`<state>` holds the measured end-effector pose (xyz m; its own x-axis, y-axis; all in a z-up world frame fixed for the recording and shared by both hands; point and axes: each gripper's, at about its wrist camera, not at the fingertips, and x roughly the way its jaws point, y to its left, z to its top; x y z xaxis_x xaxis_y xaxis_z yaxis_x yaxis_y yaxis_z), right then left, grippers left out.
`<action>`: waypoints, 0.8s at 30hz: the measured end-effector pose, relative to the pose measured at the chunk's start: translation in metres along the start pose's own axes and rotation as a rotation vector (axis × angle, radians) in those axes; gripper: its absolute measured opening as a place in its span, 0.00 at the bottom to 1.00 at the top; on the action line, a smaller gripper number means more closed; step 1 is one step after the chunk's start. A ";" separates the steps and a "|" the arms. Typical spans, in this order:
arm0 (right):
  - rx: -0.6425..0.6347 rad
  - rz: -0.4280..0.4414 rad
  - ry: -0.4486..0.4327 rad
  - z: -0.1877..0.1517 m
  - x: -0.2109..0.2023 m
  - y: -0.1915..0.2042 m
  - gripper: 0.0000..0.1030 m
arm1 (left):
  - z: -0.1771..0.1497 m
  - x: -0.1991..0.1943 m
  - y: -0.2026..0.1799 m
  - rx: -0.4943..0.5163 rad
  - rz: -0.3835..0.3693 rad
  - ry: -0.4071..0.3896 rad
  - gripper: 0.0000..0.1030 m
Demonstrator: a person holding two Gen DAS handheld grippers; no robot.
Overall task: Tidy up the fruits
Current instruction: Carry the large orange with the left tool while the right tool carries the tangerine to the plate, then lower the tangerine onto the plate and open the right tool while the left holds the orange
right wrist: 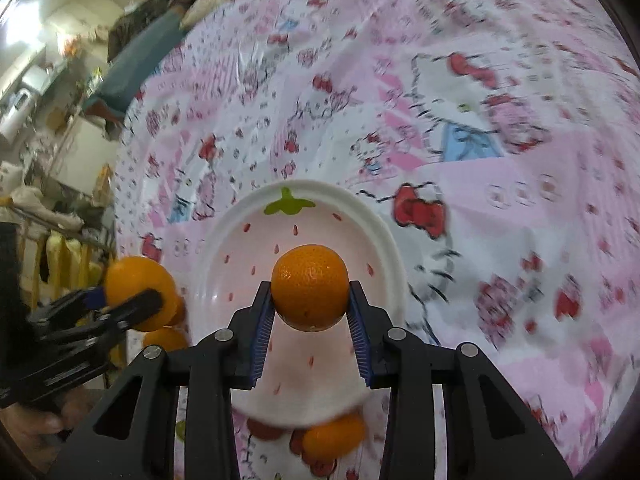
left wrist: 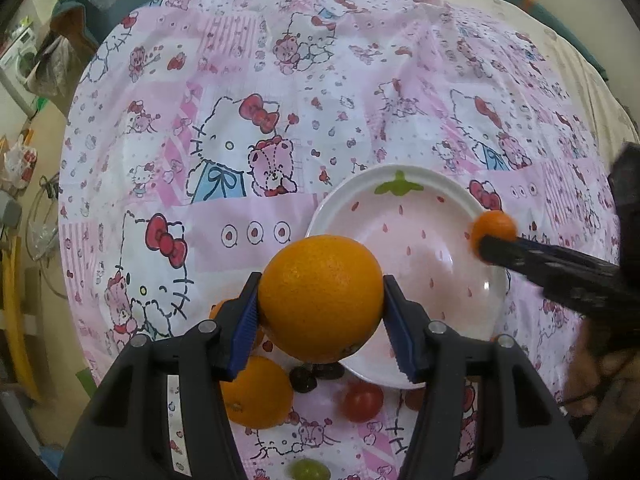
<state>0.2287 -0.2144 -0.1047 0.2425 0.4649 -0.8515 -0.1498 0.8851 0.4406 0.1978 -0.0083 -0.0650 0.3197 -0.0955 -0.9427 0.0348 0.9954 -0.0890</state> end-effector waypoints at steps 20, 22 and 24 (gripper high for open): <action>0.025 0.022 0.024 0.018 0.030 -0.014 0.63 | 0.013 0.008 0.015 -0.070 -0.012 -0.011 0.52; 0.035 0.017 0.009 0.019 0.022 -0.014 0.63 | 0.014 0.011 0.011 -0.062 -0.020 -0.009 0.52; 0.053 0.022 -0.017 0.020 0.012 -0.017 0.63 | 0.016 0.015 0.005 -0.049 -0.025 -0.009 0.52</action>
<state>0.2532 -0.2236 -0.1173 0.2560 0.4837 -0.8369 -0.1038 0.8745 0.4737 0.2178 -0.0050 -0.0749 0.3280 -0.1203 -0.9370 -0.0029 0.9917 -0.1284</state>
